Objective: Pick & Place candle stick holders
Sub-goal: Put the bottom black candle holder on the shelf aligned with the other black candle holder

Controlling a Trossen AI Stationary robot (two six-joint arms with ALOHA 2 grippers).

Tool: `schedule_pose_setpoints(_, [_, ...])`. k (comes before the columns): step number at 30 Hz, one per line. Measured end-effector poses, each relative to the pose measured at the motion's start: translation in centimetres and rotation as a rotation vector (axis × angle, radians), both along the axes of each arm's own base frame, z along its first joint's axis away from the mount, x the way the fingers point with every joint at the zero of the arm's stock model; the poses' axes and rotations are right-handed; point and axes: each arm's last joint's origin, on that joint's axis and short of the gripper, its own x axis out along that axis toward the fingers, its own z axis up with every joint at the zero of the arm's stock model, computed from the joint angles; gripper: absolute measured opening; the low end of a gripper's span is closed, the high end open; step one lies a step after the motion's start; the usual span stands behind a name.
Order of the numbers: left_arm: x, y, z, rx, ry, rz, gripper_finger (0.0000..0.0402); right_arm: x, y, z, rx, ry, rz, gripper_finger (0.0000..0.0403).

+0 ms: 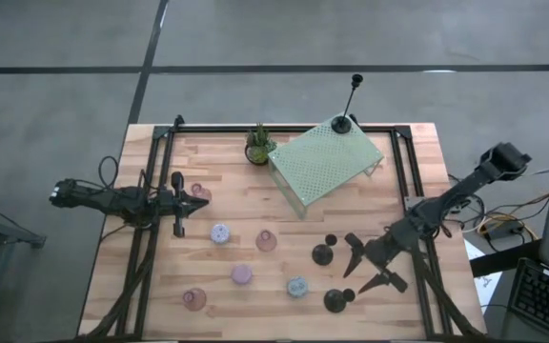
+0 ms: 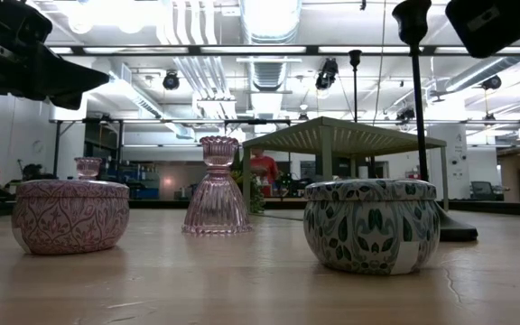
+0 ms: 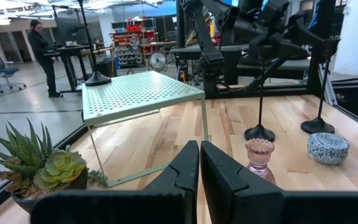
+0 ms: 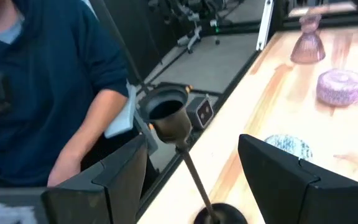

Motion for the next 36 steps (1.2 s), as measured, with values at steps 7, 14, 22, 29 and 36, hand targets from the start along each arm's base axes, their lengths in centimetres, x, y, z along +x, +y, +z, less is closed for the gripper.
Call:
schedule_pose_setpoints(7, [0.0, 0.0, 0.0, 0.0, 0.0, 0.0, 0.0021, 1.1, 1.4, 0.1, -0.016, 0.025, 0.023, 0.0247])
schedule_pose_setpoints(14, [0.0, 0.0, 0.0, 0.0, 0.0, 0.0, 0.0021, 1.9, 3.0, 0.9, -0.028, 0.009, 0.064, 0.0246])
schedule_pose_setpoints(22, [0.0, 0.0, 0.0, 0.0, 0.0, 0.001, 0.0021, 2.6, 3.7, 0.4, -0.048, 0.019, 0.063, 0.024])
schedule_pose_setpoints(29, [0.0, 0.0, 0.0, 0.0, 0.0, 0.001, 0.0021, 2.8, 3.7, 0.7, -0.072, -0.013, 0.056, 0.0211])
schedule_pose_setpoints(36, [0.0, 0.0, 0.0, 0.0, 0.0, 0.0, 0.0021, 2.6, 3.6, 1.0, -0.091, -0.05, 0.062, 0.0171])
